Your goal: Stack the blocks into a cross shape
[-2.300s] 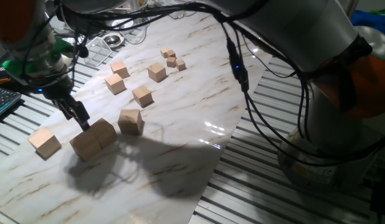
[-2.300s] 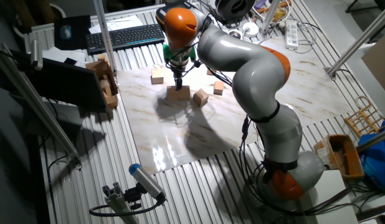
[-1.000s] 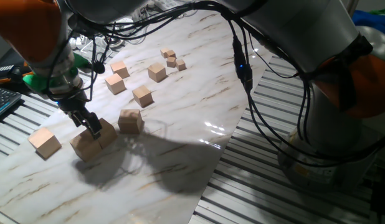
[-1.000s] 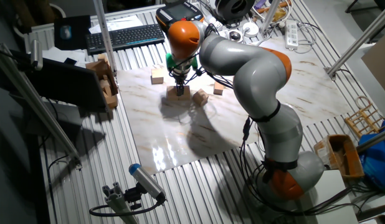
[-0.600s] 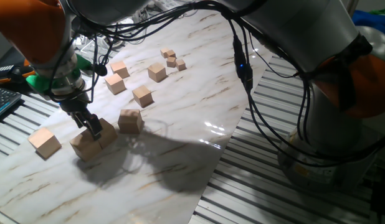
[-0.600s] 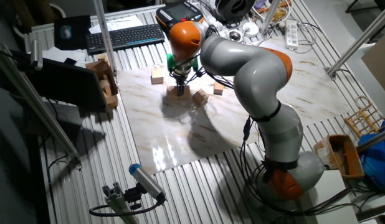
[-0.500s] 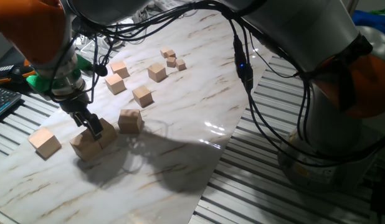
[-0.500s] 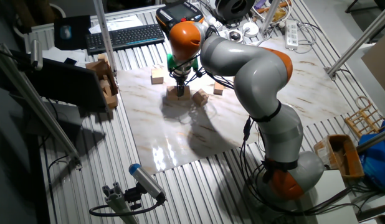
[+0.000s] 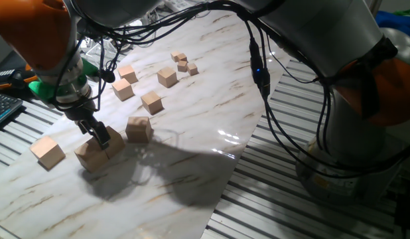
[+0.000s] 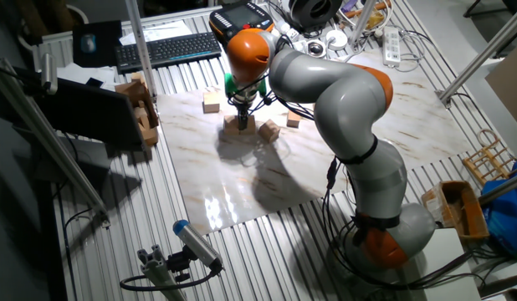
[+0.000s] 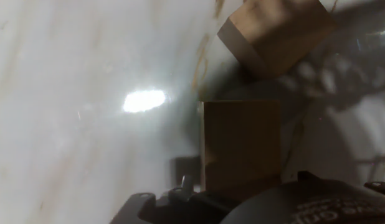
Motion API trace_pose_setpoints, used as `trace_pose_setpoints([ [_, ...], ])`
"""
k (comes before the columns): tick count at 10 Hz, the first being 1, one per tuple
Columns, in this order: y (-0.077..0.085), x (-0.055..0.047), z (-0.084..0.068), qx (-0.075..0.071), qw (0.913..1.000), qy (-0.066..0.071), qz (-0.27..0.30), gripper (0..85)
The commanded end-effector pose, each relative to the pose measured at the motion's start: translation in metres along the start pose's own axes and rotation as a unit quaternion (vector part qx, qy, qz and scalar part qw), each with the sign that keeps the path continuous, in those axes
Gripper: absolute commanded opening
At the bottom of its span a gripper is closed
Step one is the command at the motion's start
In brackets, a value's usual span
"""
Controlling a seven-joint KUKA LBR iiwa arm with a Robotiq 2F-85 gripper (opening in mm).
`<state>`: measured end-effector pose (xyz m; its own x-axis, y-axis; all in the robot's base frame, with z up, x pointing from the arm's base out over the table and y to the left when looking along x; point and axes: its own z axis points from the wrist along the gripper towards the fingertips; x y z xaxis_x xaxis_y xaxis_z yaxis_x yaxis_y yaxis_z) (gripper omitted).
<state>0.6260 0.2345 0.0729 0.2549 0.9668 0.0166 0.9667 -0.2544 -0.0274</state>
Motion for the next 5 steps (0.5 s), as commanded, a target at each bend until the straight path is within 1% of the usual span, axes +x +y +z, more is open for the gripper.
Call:
trace_pose_setpoints([
  [1,0.0004,-0.0005,0.0022,-0.001,1.0000,0.000,0.000,85.0],
  [3,0.0008,-0.0016,0.0059,-0.003,1.0000,0.001,-0.001,85.0],
  [5,-0.0004,-0.0028,0.0084,-0.001,1.0000,0.000,-0.001,85.0],
])
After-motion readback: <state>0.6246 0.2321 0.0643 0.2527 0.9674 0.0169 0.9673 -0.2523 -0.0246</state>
